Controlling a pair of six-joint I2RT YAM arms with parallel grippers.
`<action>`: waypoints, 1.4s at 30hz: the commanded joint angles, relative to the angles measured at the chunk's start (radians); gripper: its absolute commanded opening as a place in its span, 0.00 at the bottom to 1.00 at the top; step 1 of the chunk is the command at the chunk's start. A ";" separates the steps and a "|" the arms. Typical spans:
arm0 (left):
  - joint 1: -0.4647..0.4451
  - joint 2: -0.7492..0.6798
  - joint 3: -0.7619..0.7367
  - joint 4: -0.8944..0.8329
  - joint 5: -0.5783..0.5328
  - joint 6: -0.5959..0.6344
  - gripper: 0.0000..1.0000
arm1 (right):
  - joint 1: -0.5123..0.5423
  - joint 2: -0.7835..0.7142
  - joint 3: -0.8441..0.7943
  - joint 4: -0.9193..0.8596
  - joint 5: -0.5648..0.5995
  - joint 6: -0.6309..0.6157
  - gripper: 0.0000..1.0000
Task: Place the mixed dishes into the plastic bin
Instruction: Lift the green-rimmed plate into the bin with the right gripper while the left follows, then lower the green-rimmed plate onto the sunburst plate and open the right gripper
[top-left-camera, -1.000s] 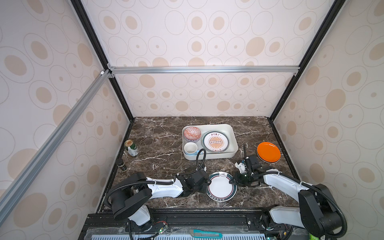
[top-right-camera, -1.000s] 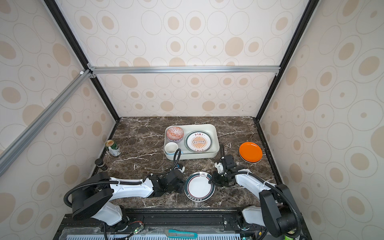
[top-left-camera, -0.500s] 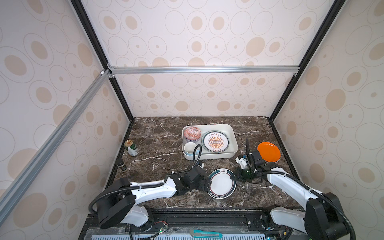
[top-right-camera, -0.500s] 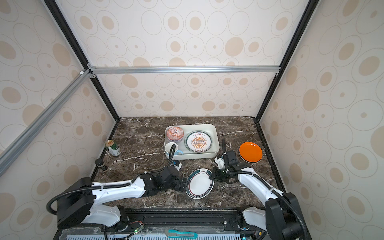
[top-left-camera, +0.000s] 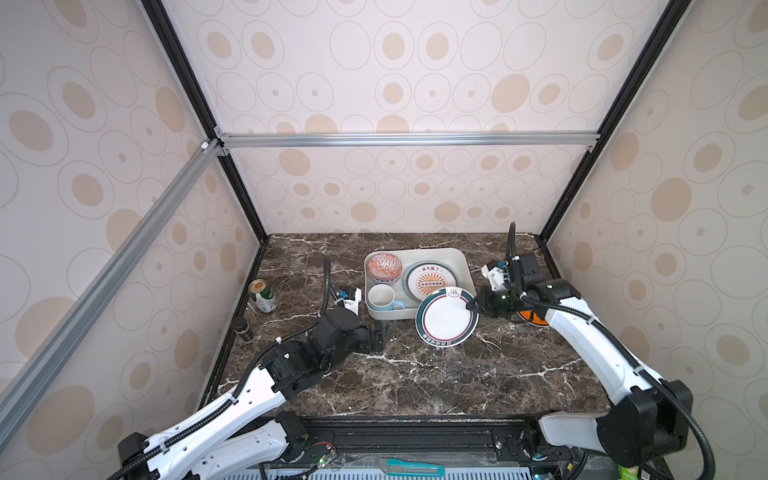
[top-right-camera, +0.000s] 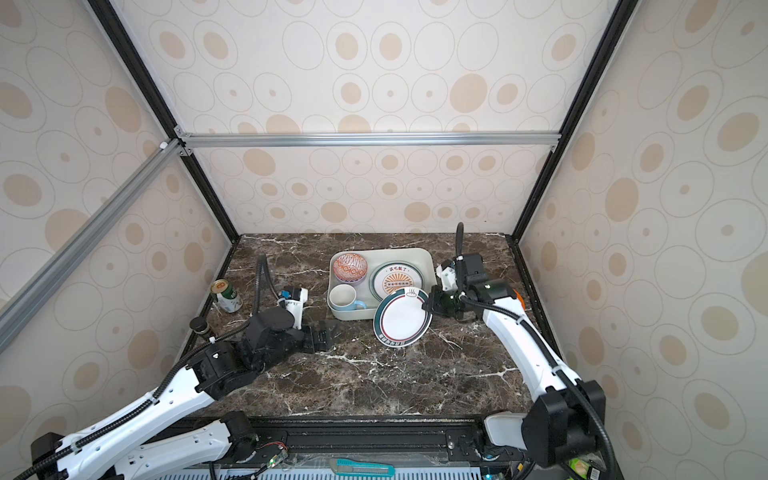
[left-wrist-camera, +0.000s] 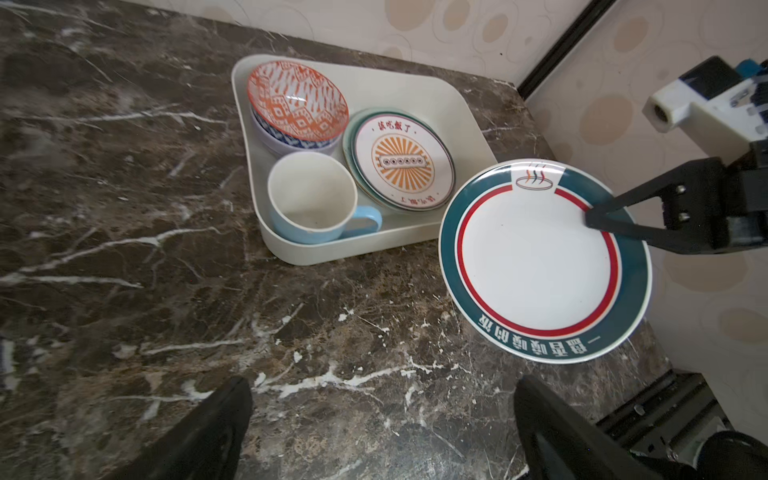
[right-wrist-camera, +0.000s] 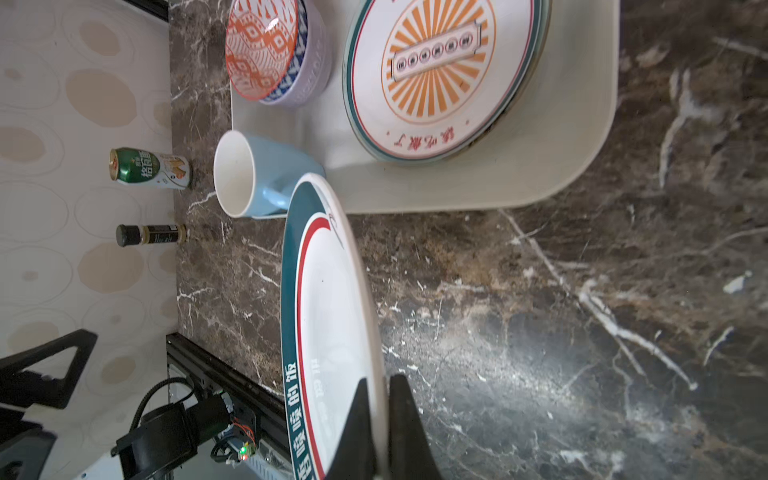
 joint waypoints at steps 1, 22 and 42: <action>0.060 0.022 0.116 -0.133 -0.038 0.113 0.99 | -0.019 0.127 0.106 -0.002 -0.015 -0.014 0.00; 0.243 0.621 0.510 0.069 0.294 0.274 0.99 | -0.106 0.822 0.655 0.050 -0.142 -0.016 0.00; 0.250 0.591 0.384 0.138 0.319 0.256 0.99 | -0.073 0.871 0.740 -0.113 0.002 -0.102 0.57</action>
